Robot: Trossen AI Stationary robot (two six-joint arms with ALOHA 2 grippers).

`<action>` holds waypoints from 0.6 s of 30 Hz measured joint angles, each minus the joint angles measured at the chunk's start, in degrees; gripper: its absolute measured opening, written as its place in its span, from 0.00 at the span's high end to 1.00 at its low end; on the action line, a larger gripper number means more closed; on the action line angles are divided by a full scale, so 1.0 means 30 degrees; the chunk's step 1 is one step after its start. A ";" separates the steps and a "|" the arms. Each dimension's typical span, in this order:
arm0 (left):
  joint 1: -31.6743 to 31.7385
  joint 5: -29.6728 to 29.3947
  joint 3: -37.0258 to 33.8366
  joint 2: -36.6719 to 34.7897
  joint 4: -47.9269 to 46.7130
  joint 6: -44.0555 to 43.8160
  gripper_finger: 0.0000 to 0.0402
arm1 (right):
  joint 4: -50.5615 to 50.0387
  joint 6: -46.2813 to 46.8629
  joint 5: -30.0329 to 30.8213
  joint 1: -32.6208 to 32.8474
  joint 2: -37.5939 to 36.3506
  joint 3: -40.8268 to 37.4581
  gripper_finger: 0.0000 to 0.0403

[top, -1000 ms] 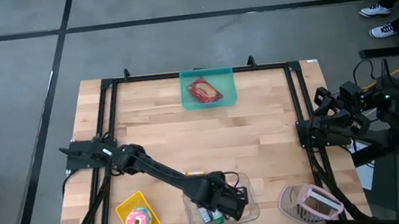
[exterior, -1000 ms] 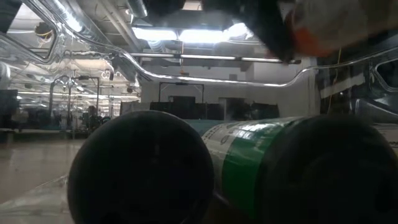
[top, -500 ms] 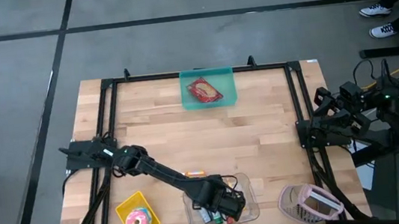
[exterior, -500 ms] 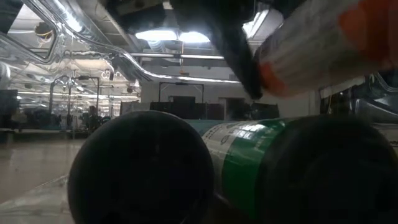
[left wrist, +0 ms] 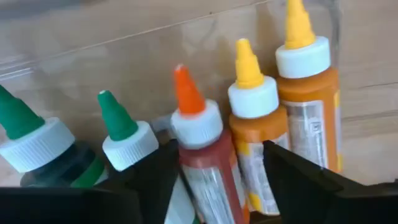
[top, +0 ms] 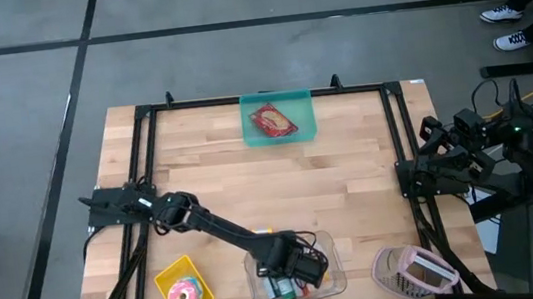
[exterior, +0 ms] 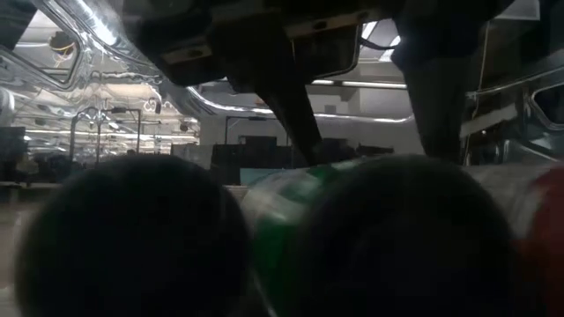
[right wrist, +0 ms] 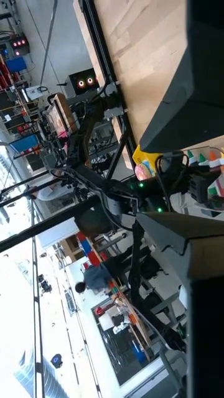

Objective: Pick & Place Food Item
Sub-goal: Put the orange food coloring bottle into the transparent bin, then put the yellow food coloring bottle into the transparent bin

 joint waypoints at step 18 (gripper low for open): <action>0.0215 -1.5477 0.0874 -0.5801 -0.2696 0.3007 0.46 | 0.0078 0.0066 0.0821 0.0000 0.0007 0.0000 0.59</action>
